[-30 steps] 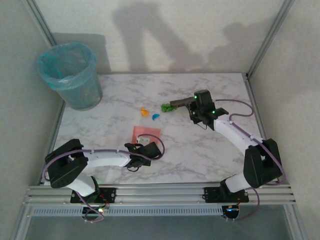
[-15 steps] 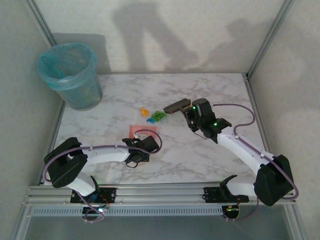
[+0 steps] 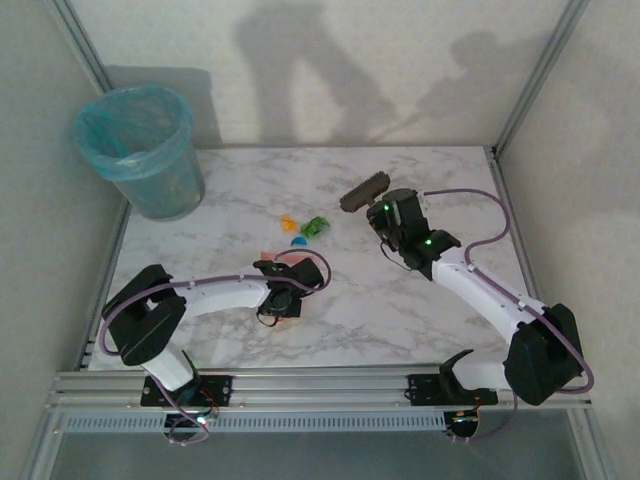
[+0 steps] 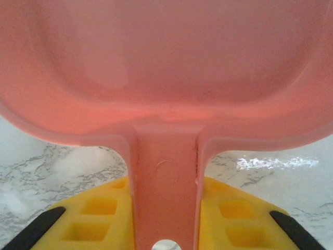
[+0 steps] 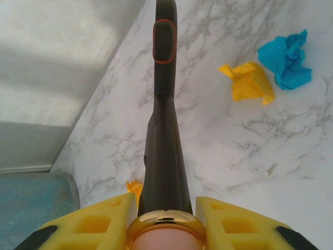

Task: Sweep away the paper scraps from the table

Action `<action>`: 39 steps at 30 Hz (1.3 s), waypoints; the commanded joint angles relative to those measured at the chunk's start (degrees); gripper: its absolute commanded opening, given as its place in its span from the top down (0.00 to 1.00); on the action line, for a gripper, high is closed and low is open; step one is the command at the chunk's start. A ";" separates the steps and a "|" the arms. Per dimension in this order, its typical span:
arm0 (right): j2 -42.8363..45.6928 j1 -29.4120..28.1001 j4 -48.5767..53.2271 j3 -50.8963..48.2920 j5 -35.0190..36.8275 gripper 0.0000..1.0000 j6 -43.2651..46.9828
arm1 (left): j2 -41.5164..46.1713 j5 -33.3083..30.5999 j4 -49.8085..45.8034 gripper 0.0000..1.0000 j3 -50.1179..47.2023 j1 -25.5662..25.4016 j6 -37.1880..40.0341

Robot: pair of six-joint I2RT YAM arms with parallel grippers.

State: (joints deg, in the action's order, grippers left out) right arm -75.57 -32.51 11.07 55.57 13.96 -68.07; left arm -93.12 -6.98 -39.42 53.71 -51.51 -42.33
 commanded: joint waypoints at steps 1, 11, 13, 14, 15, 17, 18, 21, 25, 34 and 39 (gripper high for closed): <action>-2.28 -0.17 -5.67 1.97 1.80 1.00 3.96 | -2.08 2.16 -8.16 1.00 2.36 0.60 2.09; -9.18 -0.08 -5.92 5.72 -3.66 1.00 6.27 | -5.40 1.18 -12.93 1.00 7.56 3.52 3.73; -9.79 -0.05 -5.39 5.80 -5.52 1.00 5.25 | -5.49 1.24 -12.96 1.00 8.26 4.34 4.56; -9.85 -0.12 -5.76 5.47 -6.59 1.00 4.64 | -5.58 1.35 -12.95 1.00 8.70 4.86 5.07; -9.83 -0.14 -6.07 5.05 -7.07 1.00 4.34 | -5.84 1.58 -12.96 1.00 9.15 5.20 5.51; -9.34 -0.18 -5.81 4.40 -7.62 1.00 3.95 | -6.73 2.23 -13.04 1.00 10.70 5.98 6.57; -8.99 -0.17 -5.02 4.37 -7.54 1.00 3.96 | -7.40 2.19 -13.37 1.00 11.53 6.07 7.08; -7.51 -0.13 -3.96 3.83 -8.23 1.00 3.92 | -10.10 1.34 -14.71 1.00 14.16 6.17 8.71; -6.79 -0.65 -3.34 3.40 -10.18 1.00 3.73 | -12.16 0.16 -15.74 1.00 15.67 6.95 9.97; -10.43 -1.83 -3.66 3.36 -14.59 1.00 1.75 | -13.11 0.84 -14.02 1.00 16.82 10.17 12.15; -11.10 -4.01 -4.94 2.32 -15.94 1.00 0.67 | -14.60 -0.56 -14.09 1.00 17.65 10.97 12.71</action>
State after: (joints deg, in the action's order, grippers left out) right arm -86.43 -35.18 8.05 58.65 -0.12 -66.15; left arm -105.45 -5.61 -51.55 70.54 -41.41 -31.03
